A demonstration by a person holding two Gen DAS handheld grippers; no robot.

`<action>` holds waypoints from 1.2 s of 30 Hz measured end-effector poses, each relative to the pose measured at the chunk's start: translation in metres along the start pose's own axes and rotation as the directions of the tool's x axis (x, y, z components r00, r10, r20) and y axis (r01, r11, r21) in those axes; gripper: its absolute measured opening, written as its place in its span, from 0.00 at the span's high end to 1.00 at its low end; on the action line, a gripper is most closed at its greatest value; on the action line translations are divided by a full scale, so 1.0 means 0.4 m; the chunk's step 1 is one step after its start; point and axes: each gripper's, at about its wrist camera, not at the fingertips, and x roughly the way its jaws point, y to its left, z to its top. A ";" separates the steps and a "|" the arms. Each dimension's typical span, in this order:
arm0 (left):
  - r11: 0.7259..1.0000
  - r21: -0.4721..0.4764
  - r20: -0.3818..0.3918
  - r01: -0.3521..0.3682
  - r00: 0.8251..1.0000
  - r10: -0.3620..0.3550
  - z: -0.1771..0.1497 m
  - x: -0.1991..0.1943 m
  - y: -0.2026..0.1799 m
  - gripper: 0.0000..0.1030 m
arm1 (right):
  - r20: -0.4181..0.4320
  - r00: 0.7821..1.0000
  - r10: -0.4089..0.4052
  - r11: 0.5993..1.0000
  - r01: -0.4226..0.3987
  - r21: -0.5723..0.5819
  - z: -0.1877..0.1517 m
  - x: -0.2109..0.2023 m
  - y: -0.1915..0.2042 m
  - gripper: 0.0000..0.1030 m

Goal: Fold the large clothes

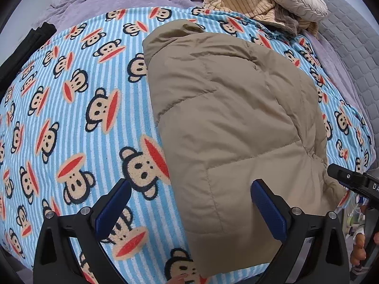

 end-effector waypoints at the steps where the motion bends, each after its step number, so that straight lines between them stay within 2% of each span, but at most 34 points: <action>1: 1.000 0.000 0.002 0.003 1.000 -0.003 -0.001 -0.003 0.003 0.01 | 0.004 1.000 -0.004 1.000 0.004 -0.001 -0.003 -0.004 0.001 0.21; 10: 1.000 -0.020 -0.002 0.023 1.000 -0.024 -0.002 0.000 0.026 0.01 | 0.003 1.000 -0.008 1.000 0.008 -0.021 0.005 -0.022 0.000 0.21; 15: 0.995 -0.080 -0.020 0.054 0.998 -0.056 0.018 0.014 0.044 0.01 | -0.041 0.999 0.019 0.998 -0.022 -0.063 0.062 0.007 -0.006 0.19; 18: 0.988 -0.118 -0.026 0.100 0.994 -0.104 0.038 0.024 0.052 0.01 | -0.063 0.997 0.047 0.994 -0.053 -0.091 0.106 0.020 -0.012 0.18; 23: 0.981 -0.141 -0.063 0.136 0.987 -0.146 0.070 0.073 0.055 0.01 | -0.114 0.990 0.084 0.991 -0.095 -0.093 0.166 0.060 -0.049 0.18; 29: 0.948 -0.196 -0.081 0.251 0.959 -0.271 0.095 0.130 0.063 0.01 | -0.177 0.970 0.165 0.985 -0.172 -0.022 0.210 0.132 -0.123 0.18; 36: 0.881 -0.287 -0.067 0.375 0.910 -0.409 0.115 0.198 0.095 0.01 | -0.256 0.922 0.292 0.956 -0.288 0.053 0.229 0.245 -0.167 0.17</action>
